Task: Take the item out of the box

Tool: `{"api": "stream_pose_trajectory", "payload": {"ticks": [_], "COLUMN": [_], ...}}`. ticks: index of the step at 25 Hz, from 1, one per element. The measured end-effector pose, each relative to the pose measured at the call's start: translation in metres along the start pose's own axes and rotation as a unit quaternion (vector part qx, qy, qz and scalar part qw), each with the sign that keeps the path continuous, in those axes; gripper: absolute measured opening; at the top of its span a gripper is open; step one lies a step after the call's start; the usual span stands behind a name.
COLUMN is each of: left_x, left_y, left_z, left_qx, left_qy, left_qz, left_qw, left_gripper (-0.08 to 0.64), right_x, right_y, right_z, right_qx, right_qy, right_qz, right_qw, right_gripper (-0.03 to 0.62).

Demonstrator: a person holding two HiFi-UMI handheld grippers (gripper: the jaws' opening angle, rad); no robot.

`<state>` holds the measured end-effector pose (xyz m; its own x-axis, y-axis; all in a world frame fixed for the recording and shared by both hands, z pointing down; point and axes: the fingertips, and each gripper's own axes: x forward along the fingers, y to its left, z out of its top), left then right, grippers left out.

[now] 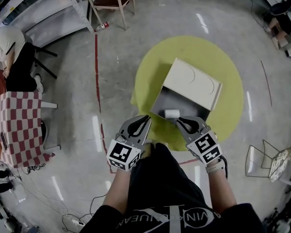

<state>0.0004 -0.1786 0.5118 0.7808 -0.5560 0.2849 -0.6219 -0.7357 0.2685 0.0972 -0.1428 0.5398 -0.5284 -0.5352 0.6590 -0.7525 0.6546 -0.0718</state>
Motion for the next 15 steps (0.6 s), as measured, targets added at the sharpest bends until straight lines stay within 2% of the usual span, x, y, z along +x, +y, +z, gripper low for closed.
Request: {"api": "stream_pose_trajectory", "payload": {"ticks": [8, 15], "left_x": [0.013, 0.016], "left_y": [0.002, 0.006], "left_z": [-0.004, -0.007], "left_qx": [0.003, -0.014], "left_qy": [0.015, 0.017], "left_qz": [0.009, 0.017], "left_qw": [0.9998, 0.9996], "left_gripper": [0.028, 0.028], "right_x": [0.014, 0.034], "right_y": [-0.016, -0.015], "right_z": [-0.011, -0.022], "right_qx": [-0.027, -0.073], "right_qy": [0.062, 0.125], "right_qz": [0.025, 0.063], "right_qw": [0.997, 0.987], "right_gripper": [0.047, 0.115]}}
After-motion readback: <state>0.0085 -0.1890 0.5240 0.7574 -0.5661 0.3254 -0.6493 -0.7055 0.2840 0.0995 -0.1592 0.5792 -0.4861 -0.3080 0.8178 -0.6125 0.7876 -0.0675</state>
